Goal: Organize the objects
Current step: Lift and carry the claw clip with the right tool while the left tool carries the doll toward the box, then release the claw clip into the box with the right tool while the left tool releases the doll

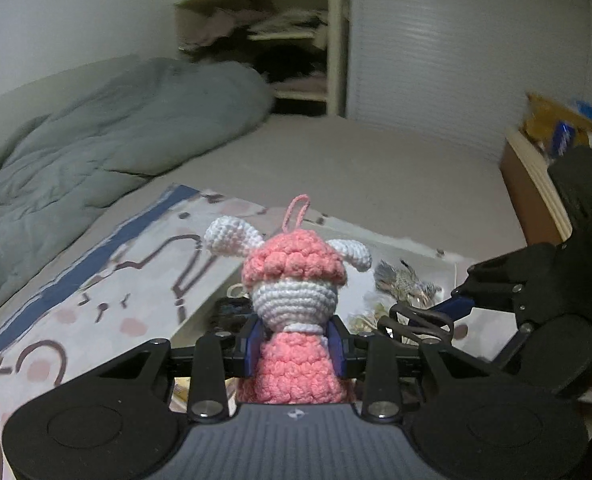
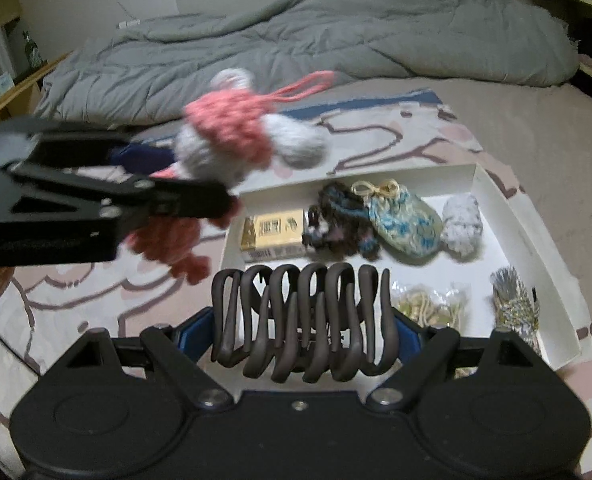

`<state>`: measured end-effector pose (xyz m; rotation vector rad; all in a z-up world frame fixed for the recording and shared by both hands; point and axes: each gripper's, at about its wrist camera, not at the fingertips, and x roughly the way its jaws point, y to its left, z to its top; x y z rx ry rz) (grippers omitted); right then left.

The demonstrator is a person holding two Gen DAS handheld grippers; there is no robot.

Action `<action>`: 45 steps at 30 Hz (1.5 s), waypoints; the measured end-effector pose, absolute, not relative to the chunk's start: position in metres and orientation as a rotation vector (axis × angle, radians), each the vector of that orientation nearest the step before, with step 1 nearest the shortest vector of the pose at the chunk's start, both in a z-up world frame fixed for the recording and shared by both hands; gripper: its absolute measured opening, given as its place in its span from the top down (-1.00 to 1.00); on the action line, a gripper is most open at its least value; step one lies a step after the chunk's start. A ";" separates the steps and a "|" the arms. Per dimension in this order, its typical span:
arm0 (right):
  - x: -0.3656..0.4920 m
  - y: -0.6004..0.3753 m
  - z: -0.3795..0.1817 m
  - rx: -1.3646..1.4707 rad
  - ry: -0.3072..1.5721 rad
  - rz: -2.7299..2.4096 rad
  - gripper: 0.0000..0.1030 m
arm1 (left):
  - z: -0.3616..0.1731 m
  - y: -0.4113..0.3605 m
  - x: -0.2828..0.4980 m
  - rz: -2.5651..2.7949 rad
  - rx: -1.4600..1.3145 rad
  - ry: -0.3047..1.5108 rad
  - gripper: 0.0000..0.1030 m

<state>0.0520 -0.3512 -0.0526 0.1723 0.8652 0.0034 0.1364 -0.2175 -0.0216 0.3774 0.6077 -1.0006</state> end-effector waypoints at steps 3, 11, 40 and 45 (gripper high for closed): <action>0.051 -0.350 -0.060 0.159 0.889 0.016 -0.72 | -0.035 -0.229 0.141 -1.010 0.399 0.635 0.31; 0.055 -0.346 -0.078 0.159 0.949 0.039 -0.72 | -0.072 -0.249 0.153 -1.033 0.566 0.725 0.31; 0.065 -0.341 -0.096 0.232 1.017 0.032 -0.83 | -0.084 -0.240 0.184 -0.917 0.415 0.855 -0.22; 0.061 -0.347 -0.086 0.253 0.976 0.016 -0.83 | -0.075 -0.231 0.182 -0.892 0.376 0.839 -0.22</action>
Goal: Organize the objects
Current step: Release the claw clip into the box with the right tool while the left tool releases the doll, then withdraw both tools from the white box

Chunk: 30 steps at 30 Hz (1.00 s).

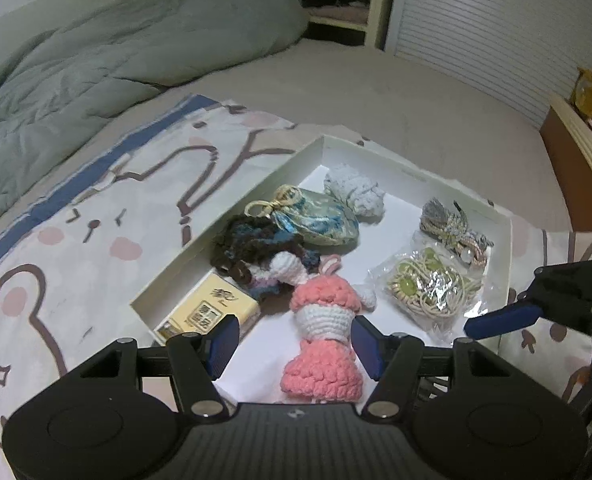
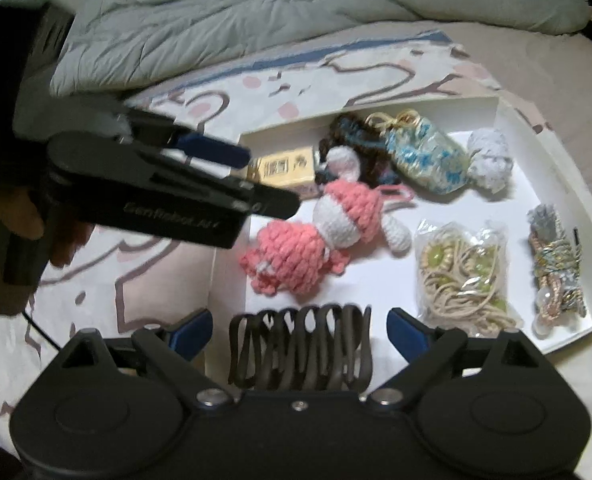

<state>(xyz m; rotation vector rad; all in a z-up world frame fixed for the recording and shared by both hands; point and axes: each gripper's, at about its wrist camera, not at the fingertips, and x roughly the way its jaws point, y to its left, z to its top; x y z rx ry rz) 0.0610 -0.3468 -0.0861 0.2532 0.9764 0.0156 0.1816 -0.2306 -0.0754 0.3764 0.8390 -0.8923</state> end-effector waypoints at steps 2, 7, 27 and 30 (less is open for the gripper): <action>0.059 -0.352 -0.080 0.275 0.956 0.006 -0.83 | -0.070 -0.225 0.178 -0.870 0.367 0.824 -0.21; 0.052 -0.360 -0.061 0.285 0.893 -0.026 -0.83 | -0.051 -0.204 0.169 -0.827 0.313 0.802 -0.22; -0.023 -0.365 0.021 0.228 0.641 -0.151 -0.90 | 0.036 -0.123 0.085 -0.610 0.127 0.668 -0.83; -0.035 -0.361 0.024 0.217 0.627 -0.158 -0.96 | 0.037 -0.120 0.071 -0.596 0.121 0.662 -0.88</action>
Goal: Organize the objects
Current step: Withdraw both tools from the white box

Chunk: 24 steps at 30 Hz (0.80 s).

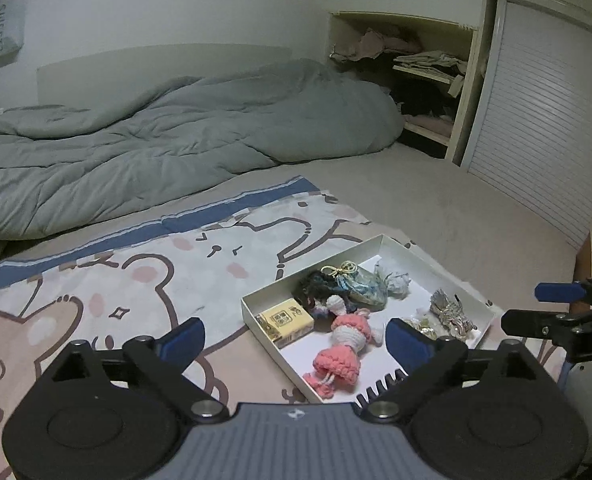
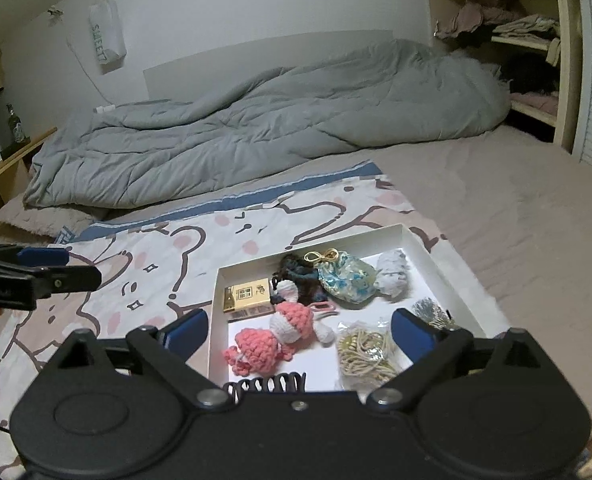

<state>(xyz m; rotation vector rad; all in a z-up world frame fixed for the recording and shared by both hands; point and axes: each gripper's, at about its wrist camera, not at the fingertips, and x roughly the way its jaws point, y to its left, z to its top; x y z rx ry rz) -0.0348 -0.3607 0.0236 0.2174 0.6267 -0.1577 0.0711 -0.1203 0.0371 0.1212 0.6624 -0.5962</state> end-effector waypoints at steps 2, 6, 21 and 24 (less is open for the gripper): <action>-0.042 -0.358 0.023 0.213 0.621 -0.166 -0.99 | 0.036 -0.120 0.062 -0.580 0.138 0.647 -0.89; -0.053 -0.353 0.021 0.211 0.622 -0.184 -1.00 | 0.035 -0.117 0.046 -0.547 0.158 0.617 -0.95; -0.073 -0.332 0.005 0.146 0.653 -0.275 -1.00 | 0.005 -0.108 0.030 -0.505 0.170 0.699 -0.98; -0.074 -0.328 0.005 0.127 0.653 -0.288 -1.00 | 0.003 -0.109 0.028 -0.502 0.163 0.713 -0.98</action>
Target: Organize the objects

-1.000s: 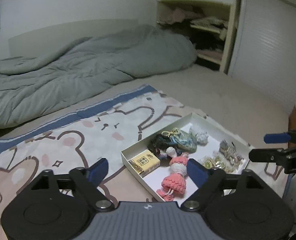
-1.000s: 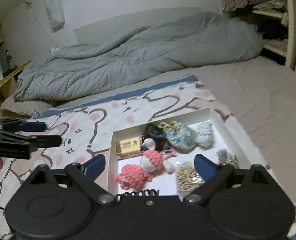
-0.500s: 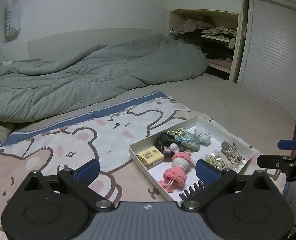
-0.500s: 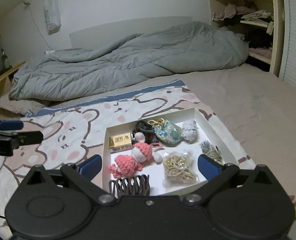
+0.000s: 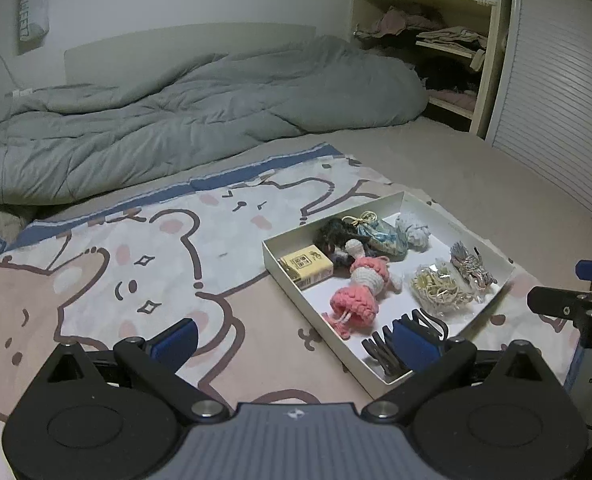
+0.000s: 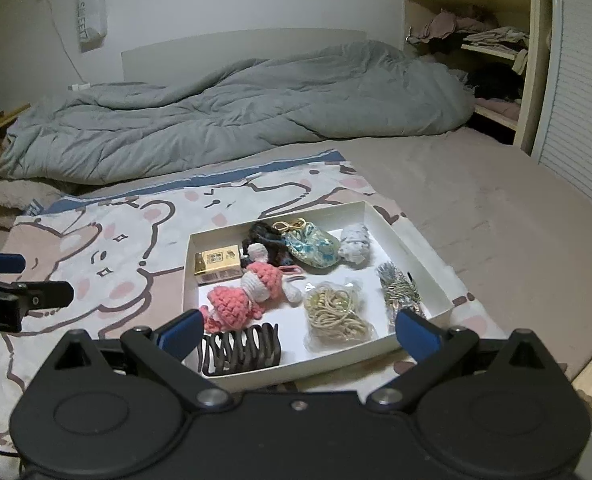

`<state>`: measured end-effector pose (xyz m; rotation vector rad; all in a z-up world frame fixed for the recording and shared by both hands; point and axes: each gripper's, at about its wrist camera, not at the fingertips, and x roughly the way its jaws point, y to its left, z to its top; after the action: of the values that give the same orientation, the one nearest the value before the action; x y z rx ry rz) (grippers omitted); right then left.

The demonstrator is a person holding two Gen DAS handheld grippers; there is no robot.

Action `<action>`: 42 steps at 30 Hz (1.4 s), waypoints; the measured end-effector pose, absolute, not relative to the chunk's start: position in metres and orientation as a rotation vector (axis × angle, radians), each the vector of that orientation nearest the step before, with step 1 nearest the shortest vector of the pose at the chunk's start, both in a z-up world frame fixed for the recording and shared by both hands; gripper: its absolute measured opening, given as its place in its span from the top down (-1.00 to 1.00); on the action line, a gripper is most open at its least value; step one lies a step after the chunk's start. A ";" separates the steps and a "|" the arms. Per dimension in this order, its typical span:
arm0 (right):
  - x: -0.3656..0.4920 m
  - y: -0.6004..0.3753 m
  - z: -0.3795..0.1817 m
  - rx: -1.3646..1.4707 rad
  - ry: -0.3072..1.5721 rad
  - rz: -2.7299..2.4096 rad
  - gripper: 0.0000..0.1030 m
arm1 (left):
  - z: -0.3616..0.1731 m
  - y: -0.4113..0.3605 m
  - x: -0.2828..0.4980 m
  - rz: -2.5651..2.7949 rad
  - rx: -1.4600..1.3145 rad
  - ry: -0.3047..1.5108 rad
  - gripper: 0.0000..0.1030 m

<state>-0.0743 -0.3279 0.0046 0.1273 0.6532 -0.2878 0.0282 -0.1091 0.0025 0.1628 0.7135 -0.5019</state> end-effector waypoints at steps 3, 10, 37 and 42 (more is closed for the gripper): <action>-0.074 -0.325 0.004 0.119 0.660 -0.290 -1.00 | 0.002 -0.110 0.027 -0.492 0.158 0.719 -0.98; -0.072 -0.326 0.001 0.113 0.678 -0.316 -1.00 | -0.001 -0.111 0.028 -0.491 0.165 0.735 -0.99; -0.072 -0.326 0.000 0.128 0.692 -0.310 -1.00 | -0.008 -0.113 0.033 -0.464 0.168 0.753 -1.00; -0.072 -0.326 0.000 0.129 0.691 -0.309 -1.00 | -0.008 -0.112 0.033 -0.463 0.169 0.752 -1.00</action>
<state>-0.0720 -0.3260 -0.0001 0.1290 0.6905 -0.3093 0.0332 -0.1120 -0.0081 0.1694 0.7516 -0.4632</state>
